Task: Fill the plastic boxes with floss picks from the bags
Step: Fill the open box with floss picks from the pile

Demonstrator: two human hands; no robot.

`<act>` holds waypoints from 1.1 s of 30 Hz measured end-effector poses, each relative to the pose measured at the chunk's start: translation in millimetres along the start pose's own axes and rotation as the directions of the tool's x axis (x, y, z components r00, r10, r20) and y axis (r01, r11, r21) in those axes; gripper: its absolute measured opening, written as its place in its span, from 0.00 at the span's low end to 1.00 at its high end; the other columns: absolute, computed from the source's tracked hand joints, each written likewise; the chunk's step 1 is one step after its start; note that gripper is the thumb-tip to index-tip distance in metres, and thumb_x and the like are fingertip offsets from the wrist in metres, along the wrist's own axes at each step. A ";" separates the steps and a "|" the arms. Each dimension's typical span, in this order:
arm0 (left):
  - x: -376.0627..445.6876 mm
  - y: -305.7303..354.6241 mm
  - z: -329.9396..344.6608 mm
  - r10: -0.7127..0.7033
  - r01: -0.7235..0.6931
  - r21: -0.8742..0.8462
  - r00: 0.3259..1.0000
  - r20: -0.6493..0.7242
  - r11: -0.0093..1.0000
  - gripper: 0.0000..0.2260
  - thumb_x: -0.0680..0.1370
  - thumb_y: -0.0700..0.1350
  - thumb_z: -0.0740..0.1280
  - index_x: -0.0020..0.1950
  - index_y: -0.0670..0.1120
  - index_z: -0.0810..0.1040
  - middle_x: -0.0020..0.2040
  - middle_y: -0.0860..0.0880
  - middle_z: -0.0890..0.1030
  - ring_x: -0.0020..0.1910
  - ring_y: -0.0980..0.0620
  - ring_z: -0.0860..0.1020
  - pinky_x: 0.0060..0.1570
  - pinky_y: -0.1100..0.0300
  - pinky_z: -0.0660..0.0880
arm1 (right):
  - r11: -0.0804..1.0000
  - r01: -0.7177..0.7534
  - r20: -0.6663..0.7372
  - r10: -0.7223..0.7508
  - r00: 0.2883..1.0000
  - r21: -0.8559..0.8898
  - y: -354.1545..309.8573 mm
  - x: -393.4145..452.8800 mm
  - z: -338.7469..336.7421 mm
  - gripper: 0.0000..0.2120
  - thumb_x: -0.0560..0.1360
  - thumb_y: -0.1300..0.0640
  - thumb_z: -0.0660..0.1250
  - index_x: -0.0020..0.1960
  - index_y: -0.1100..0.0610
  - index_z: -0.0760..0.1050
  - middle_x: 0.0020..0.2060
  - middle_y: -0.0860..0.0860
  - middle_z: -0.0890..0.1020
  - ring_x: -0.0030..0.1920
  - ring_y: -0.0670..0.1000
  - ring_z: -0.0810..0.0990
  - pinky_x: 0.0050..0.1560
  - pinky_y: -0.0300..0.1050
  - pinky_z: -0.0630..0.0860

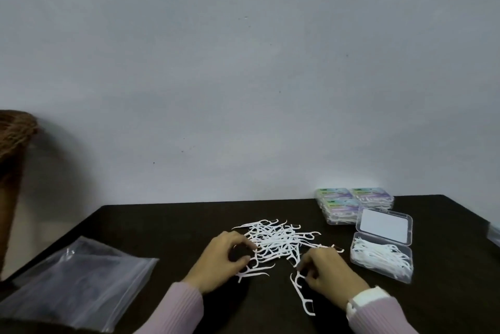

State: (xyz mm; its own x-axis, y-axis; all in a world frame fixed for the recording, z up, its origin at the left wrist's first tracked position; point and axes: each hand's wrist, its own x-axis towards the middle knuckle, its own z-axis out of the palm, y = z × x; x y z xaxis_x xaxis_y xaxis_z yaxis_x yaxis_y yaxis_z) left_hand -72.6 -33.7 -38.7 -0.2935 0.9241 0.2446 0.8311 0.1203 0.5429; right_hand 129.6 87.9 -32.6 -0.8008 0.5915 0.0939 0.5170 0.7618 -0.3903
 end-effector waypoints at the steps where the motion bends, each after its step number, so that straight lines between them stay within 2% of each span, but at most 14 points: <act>1: 0.3 -0.8 -2.6 -0.009 0.009 -0.002 1.000 0.029 1.000 0.08 0.75 0.50 0.70 0.50 0.63 0.76 0.54 0.62 0.76 0.56 0.67 0.70 0.56 0.70 0.66 | 1.000 0.020 -0.006 -0.020 1.000 -0.019 -2.6 0.0 -0.5 0.11 0.75 0.59 0.64 0.56 0.50 0.78 0.48 0.47 0.76 0.47 0.43 0.76 0.50 0.33 0.71; 4: -2.6 -3.4 -9.7 -0.033 0.034 -0.008 0.993 0.109 0.999 0.13 0.70 0.55 0.73 0.54 0.60 0.78 0.54 0.61 0.75 0.55 0.66 0.70 0.54 0.72 0.66 | 0.990 0.082 -0.049 -0.088 0.995 -0.112 -10.4 3.9 -2.1 0.12 0.76 0.55 0.64 0.59 0.48 0.75 0.58 0.44 0.73 0.58 0.44 0.73 0.57 0.39 0.70; 7: -3.7 -6.3 -15.1 -0.078 0.079 0.006 0.978 0.193 0.997 0.21 0.67 0.58 0.75 0.58 0.60 0.76 0.56 0.61 0.73 0.56 0.66 0.68 0.51 0.73 0.64 | 0.973 0.135 -0.043 -0.146 0.988 -0.189 -15.3 14.1 -2.3 0.20 0.75 0.59 0.62 0.66 0.48 0.68 0.65 0.44 0.67 0.66 0.45 0.66 0.61 0.40 0.68; 11: -1.7 -7.5 -13.4 -0.069 0.069 0.002 0.986 0.155 0.998 0.20 0.66 0.56 0.76 0.56 0.59 0.78 0.52 0.59 0.74 0.54 0.63 0.71 0.53 0.69 0.69 | 0.957 0.168 0.101 -0.147 0.984 -0.238 -15.6 38.9 -3.7 0.31 0.75 0.57 0.62 0.75 0.52 0.53 0.74 0.47 0.57 0.72 0.48 0.59 0.69 0.43 0.60; 13: -0.6 -6.3 -9.4 -0.053 0.055 -0.010 0.992 0.112 0.998 0.17 0.67 0.54 0.76 0.54 0.56 0.80 0.50 0.57 0.75 0.51 0.61 0.73 0.53 0.66 0.72 | 0.955 0.159 0.192 -0.112 0.975 -0.252 -16.5 50.3 -6.0 0.33 0.76 0.55 0.62 0.76 0.52 0.50 0.74 0.49 0.58 0.73 0.50 0.60 0.72 0.46 0.59; 16: 1.1 -6.8 -4.1 -0.036 0.038 -0.038 0.998 0.059 0.999 0.14 0.68 0.52 0.76 0.52 0.53 0.83 0.44 0.56 0.76 0.44 0.60 0.75 0.45 0.67 0.72 | 0.918 0.174 0.197 -0.108 0.974 -0.357 -21.6 62.7 -7.8 0.27 0.77 0.54 0.61 0.74 0.54 0.56 0.71 0.51 0.64 0.71 0.51 0.63 0.69 0.51 0.62; 19: 2.0 -6.4 2.2 -0.023 0.024 -0.074 0.999 0.024 0.997 0.08 0.69 0.48 0.76 0.47 0.51 0.84 0.43 0.54 0.78 0.40 0.60 0.76 0.44 0.63 0.75 | 0.854 0.244 0.133 -0.205 0.970 -0.459 -27.1 66.6 -7.8 0.18 0.77 0.55 0.62 0.66 0.52 0.69 0.65 0.49 0.72 0.66 0.50 0.69 0.64 0.49 0.62; 21: 2.3 -5.9 5.4 -0.009 0.010 -0.054 1.000 0.019 0.998 0.06 0.71 0.45 0.74 0.47 0.50 0.83 0.44 0.53 0.79 0.40 0.60 0.76 0.44 0.63 0.76 | 0.827 0.271 0.107 -0.251 0.962 -0.492 -28.2 67.2 -6.2 0.14 0.76 0.56 0.63 0.62 0.52 0.73 0.61 0.48 0.75 0.63 0.50 0.72 0.62 0.46 0.62; 24: 3.1 -3.9 7.2 0.043 -0.043 0.023 0.999 0.006 0.999 0.05 0.73 0.45 0.72 0.48 0.49 0.83 0.45 0.53 0.79 0.41 0.61 0.76 0.45 0.66 0.75 | 0.799 0.292 0.066 -0.304 0.951 -0.526 -28.0 64.8 -5.7 0.11 0.76 0.55 0.63 0.57 0.52 0.75 0.57 0.48 0.78 0.59 0.51 0.74 0.61 0.44 0.62; 27: 1.8 -0.1 6.9 0.125 -0.123 0.162 0.992 -0.003 0.979 0.06 0.76 0.46 0.68 0.51 0.49 0.81 0.48 0.53 0.78 0.47 0.58 0.76 0.50 0.64 0.74 | 0.774 0.320 0.040 -0.358 0.933 -0.547 -28.2 60.1 -5.7 0.10 0.77 0.55 0.60 0.56 0.52 0.75 0.56 0.48 0.78 0.58 0.50 0.74 0.62 0.45 0.59; 29: 0.4 2.0 7.5 0.175 -0.164 0.258 0.984 -0.019 0.952 0.07 0.77 0.47 0.66 0.53 0.50 0.80 0.51 0.54 0.79 0.50 0.57 0.76 0.52 0.64 0.72 | 0.741 0.351 -0.023 -0.442 0.897 -0.572 -27.1 57.4 -3.4 0.08 0.76 0.55 0.61 0.54 0.51 0.77 0.53 0.47 0.79 0.56 0.49 0.76 0.61 0.45 0.58; 31: -0.9 2.9 8.6 0.199 -0.173 0.290 0.978 -0.061 0.941 0.07 0.77 0.49 0.66 0.53 0.51 0.80 0.51 0.55 0.79 0.51 0.58 0.75 0.51 0.66 0.70 | 0.711 0.362 -0.080 -0.505 0.860 -0.602 -24.9 55.6 -5.8 0.06 0.73 0.54 0.67 0.50 0.50 0.78 0.48 0.46 0.80 0.52 0.47 0.78 0.60 0.46 0.59; 33: -1.5 2.8 9.3 0.181 -0.146 0.254 0.976 -0.122 0.956 0.07 0.77 0.52 0.66 0.52 0.52 0.80 0.49 0.56 0.79 0.49 0.59 0.75 0.50 0.67 0.70 | 0.719 0.361 -0.040 -0.474 0.880 -0.593 -22.3 53.4 -5.1 0.06 0.73 0.54 0.68 0.49 0.51 0.79 0.46 0.46 0.81 0.51 0.48 0.79 0.62 0.49 0.63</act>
State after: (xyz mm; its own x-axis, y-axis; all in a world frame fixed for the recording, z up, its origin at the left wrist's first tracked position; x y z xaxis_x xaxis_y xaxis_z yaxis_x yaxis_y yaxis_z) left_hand -65.4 -31.4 -45.1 -0.1935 0.8793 0.4352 0.9575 0.0725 0.2793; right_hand 76.8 103.8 -14.2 -0.9375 0.1699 0.3037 0.2625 0.9182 0.2966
